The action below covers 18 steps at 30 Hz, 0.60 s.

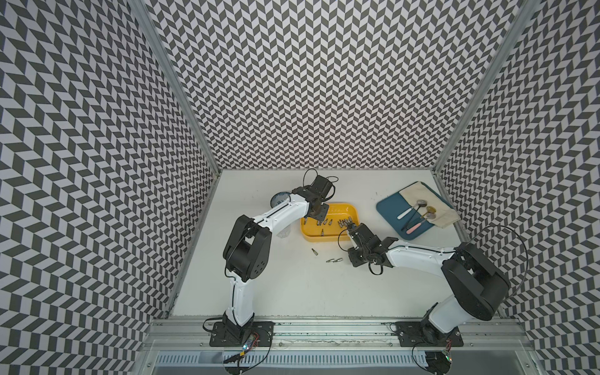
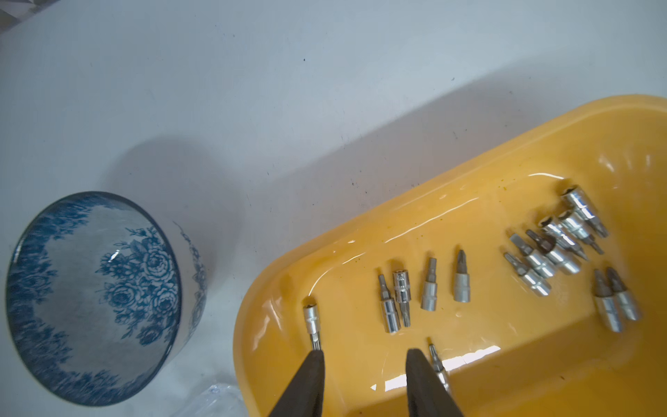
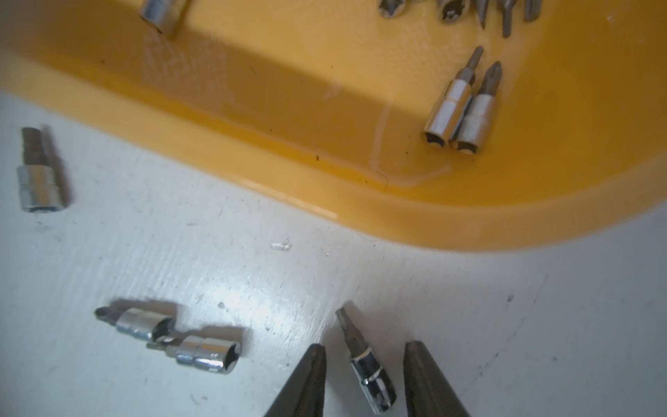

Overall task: Put the bit on the desktop into the storage box
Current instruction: Pick up the screwdriver bit from the center of the board.

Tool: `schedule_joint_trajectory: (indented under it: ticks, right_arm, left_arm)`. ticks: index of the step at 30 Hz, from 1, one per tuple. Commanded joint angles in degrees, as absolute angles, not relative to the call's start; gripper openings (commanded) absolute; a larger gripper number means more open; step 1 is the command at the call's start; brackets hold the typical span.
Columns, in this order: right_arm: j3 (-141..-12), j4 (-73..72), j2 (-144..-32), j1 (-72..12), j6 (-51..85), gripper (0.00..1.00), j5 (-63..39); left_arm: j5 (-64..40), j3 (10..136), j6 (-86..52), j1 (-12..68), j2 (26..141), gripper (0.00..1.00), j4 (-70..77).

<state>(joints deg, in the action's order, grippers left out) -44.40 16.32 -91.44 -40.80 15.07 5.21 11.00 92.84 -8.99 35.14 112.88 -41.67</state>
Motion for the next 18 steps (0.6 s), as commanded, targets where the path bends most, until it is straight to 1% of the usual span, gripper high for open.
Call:
schedule_joint_trajectory:
  ticks: [1,8,18]
  right_arm:
    - [-43.81,17.76,-92.02,-41.22,16.30,0.37,5.72]
    - [-43.51,18.53,-91.93,-41.54,16.44,0.26,6.16]
    - [-43.33,19.72,-92.73,-43.72,16.80,0.15,6.73]
  left_arm:
    - [10.48,89.99,-10.82,35.85,107.76,0.42,-42.63]
    - [8.44,83.20,-13.78,36.27,99.90,0.43,-41.70]
    - [7.87,77.85,-15.71,36.22,93.42,0.44,-41.75]
